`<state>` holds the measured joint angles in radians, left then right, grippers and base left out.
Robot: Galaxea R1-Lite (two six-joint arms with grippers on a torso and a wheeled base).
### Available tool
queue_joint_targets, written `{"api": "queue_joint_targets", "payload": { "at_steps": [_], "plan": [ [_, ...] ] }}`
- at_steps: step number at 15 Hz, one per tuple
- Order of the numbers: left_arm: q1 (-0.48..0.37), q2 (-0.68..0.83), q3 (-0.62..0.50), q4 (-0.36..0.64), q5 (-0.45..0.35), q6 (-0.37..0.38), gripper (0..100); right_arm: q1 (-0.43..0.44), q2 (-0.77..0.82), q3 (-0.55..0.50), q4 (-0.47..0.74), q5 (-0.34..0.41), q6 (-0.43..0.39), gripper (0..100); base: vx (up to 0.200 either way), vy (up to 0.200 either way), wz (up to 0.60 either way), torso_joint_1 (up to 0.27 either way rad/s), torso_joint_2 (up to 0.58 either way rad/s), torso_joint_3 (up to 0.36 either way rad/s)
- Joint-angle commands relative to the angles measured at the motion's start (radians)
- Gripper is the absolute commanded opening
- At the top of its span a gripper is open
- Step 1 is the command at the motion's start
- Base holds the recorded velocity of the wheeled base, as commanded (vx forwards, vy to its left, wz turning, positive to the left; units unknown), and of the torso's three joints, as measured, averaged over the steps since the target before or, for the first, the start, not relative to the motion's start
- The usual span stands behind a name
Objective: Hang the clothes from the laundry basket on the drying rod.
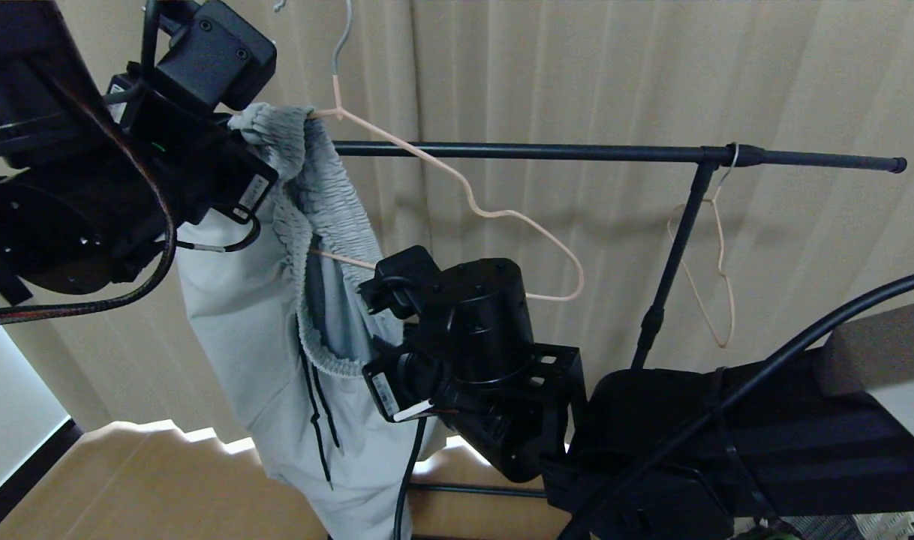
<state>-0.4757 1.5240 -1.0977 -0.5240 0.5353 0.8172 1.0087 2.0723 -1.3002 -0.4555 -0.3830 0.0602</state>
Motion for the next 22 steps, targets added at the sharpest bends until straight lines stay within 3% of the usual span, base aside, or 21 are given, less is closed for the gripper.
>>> {"api": "queue_joint_targets", "payload": {
  "at_steps": [1, 7, 12, 16, 22],
  "plan": [
    [0.0, -0.007, 0.001, -0.001, 0.0, 0.0, 0, -0.004, -0.006, 0.001, 0.0, -0.001, 0.0, 0, 0.0, 0.0, 0.0, 0.0, 0.0, 0.0],
    [0.042, 0.007, 0.005, -0.005, 0.006, -0.001, 0, -0.024, -0.029, 0.009, -0.038, -0.059, 0.0, 0, 0.0, 0.0, 0.0, 0.0, 0.0, 0.0],
    [0.126, 0.038, -0.005, -0.021, 0.005, -0.001, 0, -0.052, -0.098, 0.059, -0.055, -0.06, 0.001, 0, 0.0, 0.0, 0.0, 0.0, 0.0, 0.0],
    [0.157, 0.076, 0.001, -0.113, 0.003, 0.0, 0, -0.088, -0.121, 0.102, -0.112, -0.06, -0.003, 0, 0.0, 0.0, 0.0, 0.0, 0.0, 0.0],
    [0.186, 0.082, 0.004, -0.119, 0.0, -0.001, 0, -0.154, -0.164, 0.122, -0.112, -0.059, -0.002, 0, 0.0, 0.0, 0.0, 0.0, 0.0, 0.0]
  ]
}}
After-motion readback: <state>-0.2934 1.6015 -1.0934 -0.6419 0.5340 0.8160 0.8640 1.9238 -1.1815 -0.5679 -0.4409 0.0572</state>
